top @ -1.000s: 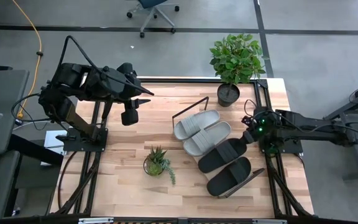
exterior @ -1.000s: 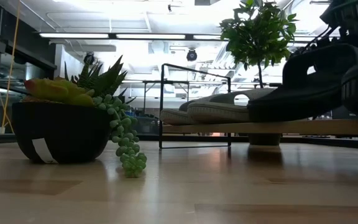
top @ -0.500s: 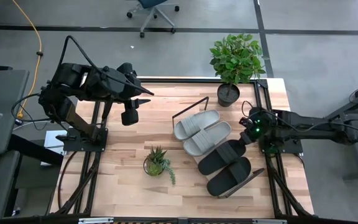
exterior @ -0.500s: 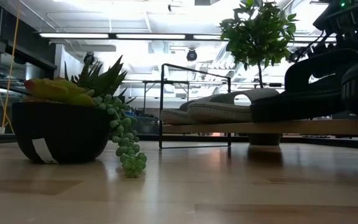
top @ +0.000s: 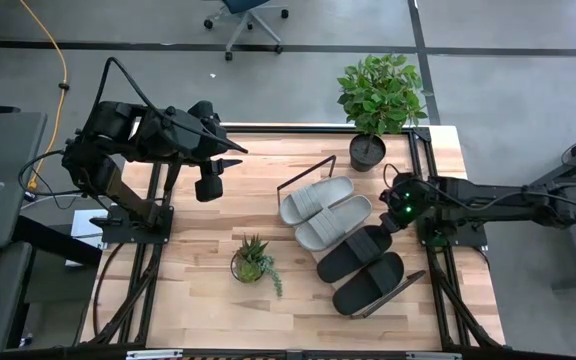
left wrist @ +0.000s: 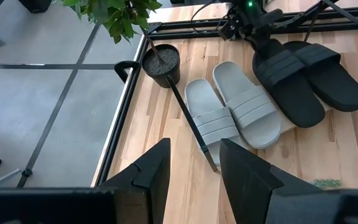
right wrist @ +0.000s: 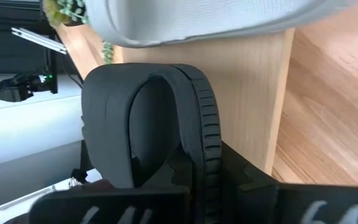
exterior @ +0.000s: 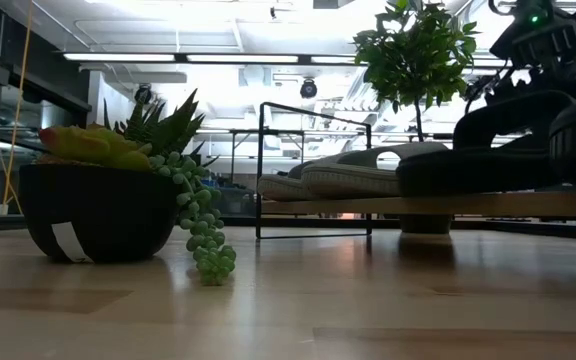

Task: Pick and place slides into the shelf
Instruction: Put the black slide on the shelf

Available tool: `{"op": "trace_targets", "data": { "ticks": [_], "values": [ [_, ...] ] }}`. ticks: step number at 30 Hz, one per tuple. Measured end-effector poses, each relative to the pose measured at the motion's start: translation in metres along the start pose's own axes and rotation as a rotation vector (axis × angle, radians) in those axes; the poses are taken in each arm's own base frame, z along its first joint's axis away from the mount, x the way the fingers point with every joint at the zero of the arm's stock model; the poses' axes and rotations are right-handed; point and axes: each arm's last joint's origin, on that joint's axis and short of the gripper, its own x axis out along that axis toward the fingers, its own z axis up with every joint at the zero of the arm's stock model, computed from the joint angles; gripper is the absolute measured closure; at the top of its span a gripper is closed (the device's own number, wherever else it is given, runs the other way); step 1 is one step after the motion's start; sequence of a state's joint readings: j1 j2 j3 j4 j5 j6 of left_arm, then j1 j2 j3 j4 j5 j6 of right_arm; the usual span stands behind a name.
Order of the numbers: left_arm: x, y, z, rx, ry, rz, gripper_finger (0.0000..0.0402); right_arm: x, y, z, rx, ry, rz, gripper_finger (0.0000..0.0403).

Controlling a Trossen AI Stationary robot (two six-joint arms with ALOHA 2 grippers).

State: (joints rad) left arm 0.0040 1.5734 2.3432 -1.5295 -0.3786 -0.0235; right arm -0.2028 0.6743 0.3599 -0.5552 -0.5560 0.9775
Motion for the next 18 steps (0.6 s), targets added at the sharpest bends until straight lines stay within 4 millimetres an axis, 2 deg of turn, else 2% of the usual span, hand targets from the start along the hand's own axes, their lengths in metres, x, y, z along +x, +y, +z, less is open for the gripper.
{"op": "trace_targets", "data": {
  "ticks": [18],
  "values": [
    [0.0000,0.0000,-0.0015,0.006,0.015,0.000,0.0275,0.0074,-0.0005,0.0060,-0.003,-0.006,-0.031,0.0385]
  ]
}}
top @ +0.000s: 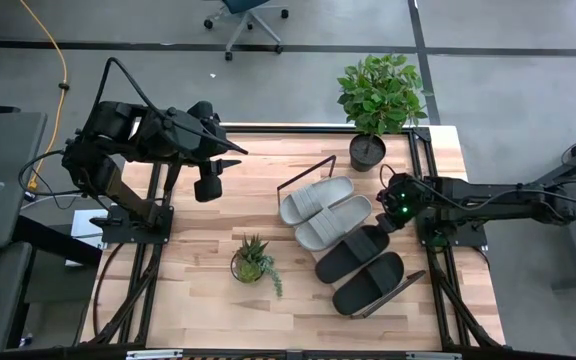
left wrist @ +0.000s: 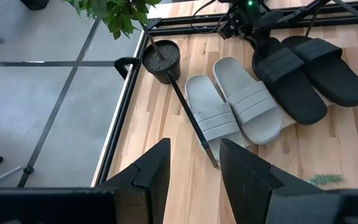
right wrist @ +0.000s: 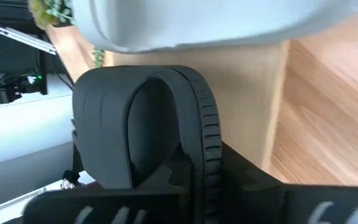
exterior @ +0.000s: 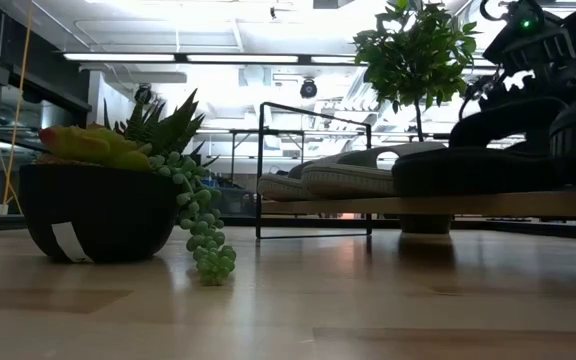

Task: Pick and place slides into the shelf
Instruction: Put the black slide on the shelf, then return to Home Position

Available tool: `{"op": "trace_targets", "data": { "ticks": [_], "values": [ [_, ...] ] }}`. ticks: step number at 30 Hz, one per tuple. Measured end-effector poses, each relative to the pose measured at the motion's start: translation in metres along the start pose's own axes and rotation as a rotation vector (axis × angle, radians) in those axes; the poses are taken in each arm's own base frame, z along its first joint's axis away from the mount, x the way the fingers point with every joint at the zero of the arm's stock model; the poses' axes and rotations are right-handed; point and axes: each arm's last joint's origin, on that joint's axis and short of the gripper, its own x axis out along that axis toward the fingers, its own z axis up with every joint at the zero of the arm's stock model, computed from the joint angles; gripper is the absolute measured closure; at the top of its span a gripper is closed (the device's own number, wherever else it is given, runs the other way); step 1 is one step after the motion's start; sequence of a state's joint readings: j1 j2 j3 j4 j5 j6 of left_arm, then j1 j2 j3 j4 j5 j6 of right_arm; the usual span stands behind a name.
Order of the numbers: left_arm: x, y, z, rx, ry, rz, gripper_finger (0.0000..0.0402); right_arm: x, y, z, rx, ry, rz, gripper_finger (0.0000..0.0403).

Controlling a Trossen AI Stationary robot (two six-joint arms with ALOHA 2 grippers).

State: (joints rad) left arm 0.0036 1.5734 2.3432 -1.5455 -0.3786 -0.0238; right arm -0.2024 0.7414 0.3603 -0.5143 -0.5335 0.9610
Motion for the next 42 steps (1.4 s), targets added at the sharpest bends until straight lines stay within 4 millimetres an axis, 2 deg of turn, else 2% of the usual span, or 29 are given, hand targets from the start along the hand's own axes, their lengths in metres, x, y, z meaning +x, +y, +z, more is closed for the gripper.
{"op": "trace_targets", "data": {
  "ticks": [7,18,30,42],
  "values": [
    [0.000,0.000,0.000,0.000,0.001,0.000,0.0275,0.000,0.000,0.000,0.015,-0.008,-0.007,0.0348],
    [0.000,0.000,0.000,0.000,0.002,0.000,0.0275,0.000,-0.002,-0.001,0.016,0.005,-0.024,0.0334],
    [0.000,0.000,0.000,0.001,0.002,0.000,0.0275,0.000,-0.004,0.000,0.015,-0.042,-0.063,0.0215],
    [0.000,0.000,0.000,0.001,0.003,-0.001,0.0275,-0.007,-0.009,-0.005,0.027,-0.109,-0.146,0.0208]
  ]
}}
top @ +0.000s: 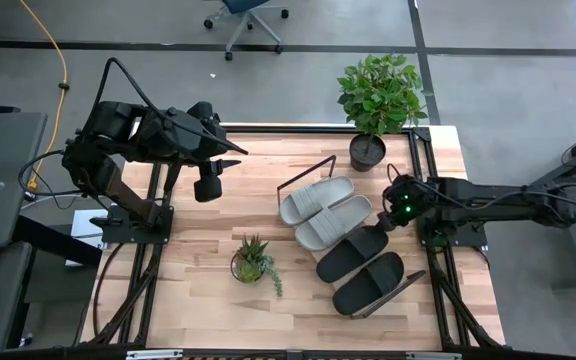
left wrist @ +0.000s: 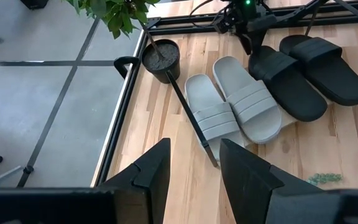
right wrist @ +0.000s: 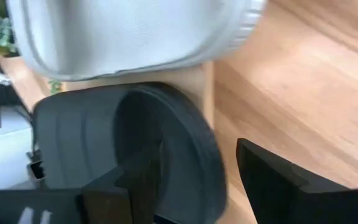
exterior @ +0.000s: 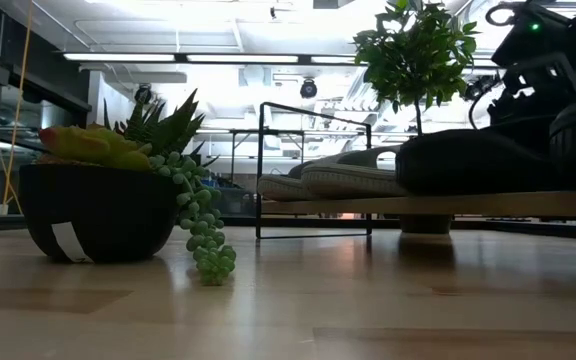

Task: Pick and place slides into the shelf
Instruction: Return to Home Position

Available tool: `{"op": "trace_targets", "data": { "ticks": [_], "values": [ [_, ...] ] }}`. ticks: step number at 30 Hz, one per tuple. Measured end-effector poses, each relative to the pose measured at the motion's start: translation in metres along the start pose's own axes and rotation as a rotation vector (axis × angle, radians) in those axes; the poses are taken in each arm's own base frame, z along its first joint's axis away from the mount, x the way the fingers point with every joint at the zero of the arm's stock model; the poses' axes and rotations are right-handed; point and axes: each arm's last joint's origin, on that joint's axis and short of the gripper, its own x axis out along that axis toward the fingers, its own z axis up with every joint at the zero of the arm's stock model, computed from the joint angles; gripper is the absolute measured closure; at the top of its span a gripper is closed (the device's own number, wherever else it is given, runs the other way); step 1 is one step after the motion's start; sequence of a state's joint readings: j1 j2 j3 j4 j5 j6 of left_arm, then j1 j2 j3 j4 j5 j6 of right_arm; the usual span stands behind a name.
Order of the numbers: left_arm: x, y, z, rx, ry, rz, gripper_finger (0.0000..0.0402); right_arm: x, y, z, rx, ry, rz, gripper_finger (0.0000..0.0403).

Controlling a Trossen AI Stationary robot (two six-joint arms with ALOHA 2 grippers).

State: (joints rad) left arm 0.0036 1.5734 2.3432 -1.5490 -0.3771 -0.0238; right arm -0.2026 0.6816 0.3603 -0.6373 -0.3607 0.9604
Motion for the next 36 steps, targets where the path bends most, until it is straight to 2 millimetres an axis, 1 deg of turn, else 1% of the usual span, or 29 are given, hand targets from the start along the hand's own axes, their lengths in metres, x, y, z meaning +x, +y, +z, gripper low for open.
{"op": "trace_targets", "data": {
  "ticks": [4,8,13,16,19,21,23,25,27,29,31,33,36],
  "values": [
    [0.000,0.000,0.000,0.000,0.001,-0.002,0.0275,-0.005,-0.002,-0.002,0.006,-0.041,-0.016,0.0208],
    [0.000,0.000,0.000,0.002,0.004,-0.003,0.0275,-0.012,-0.002,-0.003,0.012,-0.133,-0.011,0.0208],
    [0.000,-0.001,0.000,0.002,0.004,-0.018,0.0275,-0.032,0.008,-0.003,-0.027,-0.246,0.060,0.0208],
    [0.000,-0.001,-0.001,0.005,0.013,-0.028,0.0275,-0.050,0.021,-0.004,-0.117,-0.270,0.161,0.0208],
    [0.000,-0.001,-0.002,0.021,0.023,-0.043,0.0275,-0.072,0.036,-0.009,-0.226,-0.205,0.332,0.0208],
    [0.000,-0.002,-0.002,0.051,0.022,-0.096,0.0275,-0.087,0.046,-0.012,-0.284,-0.200,0.435,0.0208],
    [0.000,-0.003,-0.002,0.059,0.022,-0.128,0.0275,-0.104,0.058,-0.011,-0.329,-0.272,0.519,0.0208],
    [0.000,-0.003,-0.002,0.073,0.020,-0.141,0.0275,-0.122,0.071,-0.009,-0.394,-0.396,0.599,0.0208],
    [0.000,-0.004,-0.002,0.083,0.019,-0.156,0.0275,-0.142,0.082,-0.008,-0.507,-0.540,0.663,0.0212],
    [-0.001,-0.005,-0.003,0.123,0.013,-0.209,0.0275,-0.161,0.092,-0.010,-0.634,-0.657,0.703,0.0225],
    [-0.007,-0.005,-0.005,0.162,-0.009,-0.276,0.0278,-0.179,0.097,-0.014,-0.699,-0.732,0.710,0.0251],
    [-0.019,-0.003,-0.009,0.166,-0.039,-0.316,0.0291,-0.196,0.101,-0.019,-0.725,-0.768,0.718,0.0285],
    [-0.042,0.002,-0.018,0.177,-0.099,-0.329,0.0327,-0.214,0.104,-0.025,-0.735,-0.791,0.738,0.0346]
  ]
}}
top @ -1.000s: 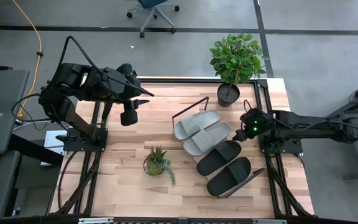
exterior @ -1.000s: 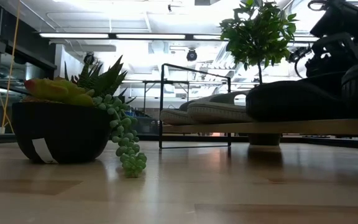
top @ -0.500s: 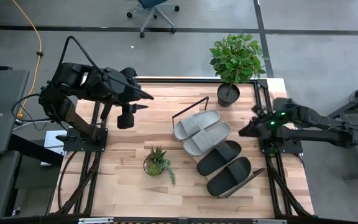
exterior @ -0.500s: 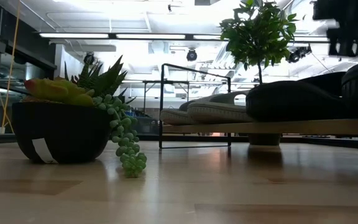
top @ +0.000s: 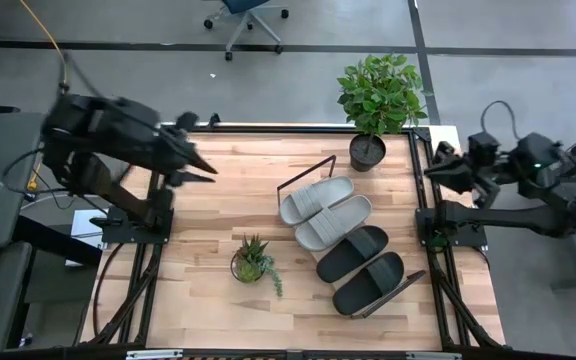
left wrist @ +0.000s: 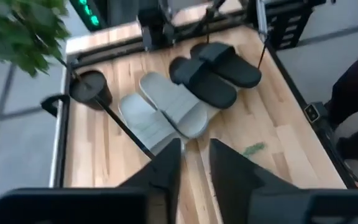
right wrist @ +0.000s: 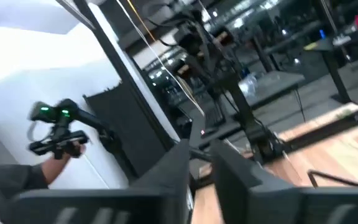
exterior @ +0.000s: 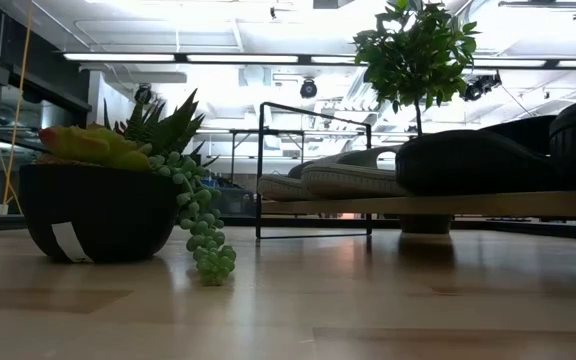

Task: Pick and place slides into the shelf
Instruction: Return to Home Position

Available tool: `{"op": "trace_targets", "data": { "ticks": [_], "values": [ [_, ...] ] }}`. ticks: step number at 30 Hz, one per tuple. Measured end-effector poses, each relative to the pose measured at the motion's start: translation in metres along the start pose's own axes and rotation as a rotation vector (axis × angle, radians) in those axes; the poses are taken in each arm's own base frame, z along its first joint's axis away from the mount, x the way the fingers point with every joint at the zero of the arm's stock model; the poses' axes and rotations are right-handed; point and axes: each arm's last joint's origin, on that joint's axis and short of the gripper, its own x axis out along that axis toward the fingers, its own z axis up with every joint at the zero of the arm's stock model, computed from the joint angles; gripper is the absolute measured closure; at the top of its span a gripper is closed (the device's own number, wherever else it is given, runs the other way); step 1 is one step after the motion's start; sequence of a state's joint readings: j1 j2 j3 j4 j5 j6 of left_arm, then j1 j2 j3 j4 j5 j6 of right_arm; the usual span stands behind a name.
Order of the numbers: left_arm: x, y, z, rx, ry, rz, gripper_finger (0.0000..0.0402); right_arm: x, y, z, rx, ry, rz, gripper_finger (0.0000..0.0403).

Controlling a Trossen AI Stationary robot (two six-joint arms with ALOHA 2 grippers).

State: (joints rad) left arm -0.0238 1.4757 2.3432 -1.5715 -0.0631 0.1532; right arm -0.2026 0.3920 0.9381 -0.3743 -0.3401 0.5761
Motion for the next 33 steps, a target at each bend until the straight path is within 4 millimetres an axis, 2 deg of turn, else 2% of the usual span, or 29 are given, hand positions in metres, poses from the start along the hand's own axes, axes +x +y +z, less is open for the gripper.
{"op": "trace_targets", "data": {
  "ticks": [3,5,10,13,19,22,25,29,33],
  "values": [
    [-0.027,-0.002,-0.010,0.011,-0.060,0.037,0.0374,-0.005,0.008,0.010,-0.014,-0.029,0.024,0.0392],
    [-0.043,-0.003,-0.017,0.000,-0.094,0.081,0.0394,-0.004,0.011,0.014,-0.016,-0.036,0.025,0.0394],
    [-0.065,-0.004,-0.028,-0.001,-0.148,0.124,0.0381,-0.001,0.015,0.024,-0.064,-0.056,0.007,0.0394],
    [-0.075,-0.006,-0.033,0.016,-0.173,0.125,0.0393,-0.004,0.021,0.031,-0.129,-0.080,0.012,0.0400],
    [-0.107,-0.004,-0.050,0.002,-0.290,0.136,0.0397,-0.028,0.046,0.057,-0.260,-0.205,0.016,0.0402],
    [-0.122,0.001,-0.057,0.016,-0.351,0.257,0.0400,-0.035,0.047,0.056,-0.292,-0.161,-0.053,0.0402],
    [-0.119,0.002,-0.060,0.057,-0.345,0.337,0.0401,-0.025,0.030,0.039,-0.271,-0.074,-0.146,0.0403],
    [-0.087,-0.002,-0.057,0.132,-0.337,0.364,0.0401,-0.006,0.003,0.012,-0.278,-0.079,-0.198,0.0403],
    [-0.058,-0.009,-0.072,0.133,-0.407,0.358,0.0401,0.008,-0.020,-0.014,-0.263,-0.155,-0.164,0.0403]
  ]
}}
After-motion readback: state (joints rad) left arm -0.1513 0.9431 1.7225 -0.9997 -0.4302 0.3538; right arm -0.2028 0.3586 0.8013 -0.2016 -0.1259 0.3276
